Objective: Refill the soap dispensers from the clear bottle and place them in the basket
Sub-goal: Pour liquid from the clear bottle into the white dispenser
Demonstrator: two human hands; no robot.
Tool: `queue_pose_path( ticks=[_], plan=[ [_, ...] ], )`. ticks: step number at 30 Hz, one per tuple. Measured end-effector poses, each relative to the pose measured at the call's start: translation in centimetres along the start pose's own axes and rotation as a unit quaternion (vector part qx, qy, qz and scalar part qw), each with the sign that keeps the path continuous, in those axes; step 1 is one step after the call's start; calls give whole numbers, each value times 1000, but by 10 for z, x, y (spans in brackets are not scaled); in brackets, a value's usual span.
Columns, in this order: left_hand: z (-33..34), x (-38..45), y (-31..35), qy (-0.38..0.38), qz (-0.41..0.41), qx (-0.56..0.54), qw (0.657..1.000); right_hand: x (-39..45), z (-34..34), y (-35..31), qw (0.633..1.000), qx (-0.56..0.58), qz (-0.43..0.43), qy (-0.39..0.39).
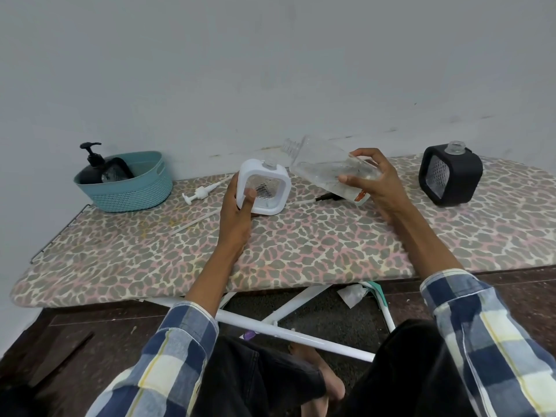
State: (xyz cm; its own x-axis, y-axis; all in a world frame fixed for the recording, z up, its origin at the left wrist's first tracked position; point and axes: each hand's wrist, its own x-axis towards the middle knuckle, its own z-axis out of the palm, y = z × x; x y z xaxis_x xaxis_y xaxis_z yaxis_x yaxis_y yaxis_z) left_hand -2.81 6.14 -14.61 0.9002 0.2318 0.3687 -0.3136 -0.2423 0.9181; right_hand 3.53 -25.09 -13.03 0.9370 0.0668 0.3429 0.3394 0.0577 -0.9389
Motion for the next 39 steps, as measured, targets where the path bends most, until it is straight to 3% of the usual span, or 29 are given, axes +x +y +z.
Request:
queue_pose_path(
  ticks=[11, 22, 39],
  plan=[
    [-5, 8, -16, 17, 2, 19, 1000, -4, 0, -4, 998, -56, 12, -13],
    [-4, 8, -15, 21, -6, 23, 1000, -7, -1, -8, 999, -38, 13, -26],
    [-1, 7, -14, 30, -15, 56, 998, -2, -12, -28, 984, -154, -20, -85]
  ],
)
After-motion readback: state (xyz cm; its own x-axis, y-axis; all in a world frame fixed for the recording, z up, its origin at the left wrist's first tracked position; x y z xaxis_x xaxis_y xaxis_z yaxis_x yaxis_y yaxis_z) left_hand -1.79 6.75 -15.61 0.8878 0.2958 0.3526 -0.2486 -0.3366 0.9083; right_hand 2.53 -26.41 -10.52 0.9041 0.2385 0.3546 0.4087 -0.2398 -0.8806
